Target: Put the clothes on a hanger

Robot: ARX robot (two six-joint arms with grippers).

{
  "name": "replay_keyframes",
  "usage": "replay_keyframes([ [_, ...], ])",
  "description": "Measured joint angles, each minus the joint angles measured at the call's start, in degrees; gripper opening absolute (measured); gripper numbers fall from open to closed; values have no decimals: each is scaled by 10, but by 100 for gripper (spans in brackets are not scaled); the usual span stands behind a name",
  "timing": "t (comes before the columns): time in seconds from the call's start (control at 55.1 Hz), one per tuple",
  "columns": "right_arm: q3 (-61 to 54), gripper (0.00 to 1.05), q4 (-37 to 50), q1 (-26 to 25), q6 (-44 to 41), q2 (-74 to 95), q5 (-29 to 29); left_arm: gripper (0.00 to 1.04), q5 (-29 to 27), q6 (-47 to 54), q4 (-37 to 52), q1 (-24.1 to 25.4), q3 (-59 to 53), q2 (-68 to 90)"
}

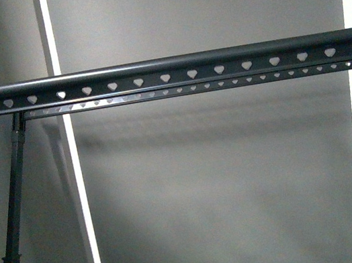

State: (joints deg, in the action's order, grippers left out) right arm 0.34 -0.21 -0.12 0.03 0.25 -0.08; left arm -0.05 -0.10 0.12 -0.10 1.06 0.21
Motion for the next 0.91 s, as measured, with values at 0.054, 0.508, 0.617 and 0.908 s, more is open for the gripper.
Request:
replay_keyframes([
  [0.054, 0, 97, 0, 0, 0, 0, 0, 98, 0, 0, 0, 0, 0, 0],
  [0.508, 0, 97, 0, 0, 0, 0, 0, 98, 0, 0, 0, 0, 0, 0],
  [0.617, 0, 97, 0, 0, 0, 0, 0, 98, 0, 0, 0, 0, 0, 0],
  [0.908, 0, 97, 0, 0, 0, 0, 0, 98, 0, 0, 0, 0, 0, 0],
])
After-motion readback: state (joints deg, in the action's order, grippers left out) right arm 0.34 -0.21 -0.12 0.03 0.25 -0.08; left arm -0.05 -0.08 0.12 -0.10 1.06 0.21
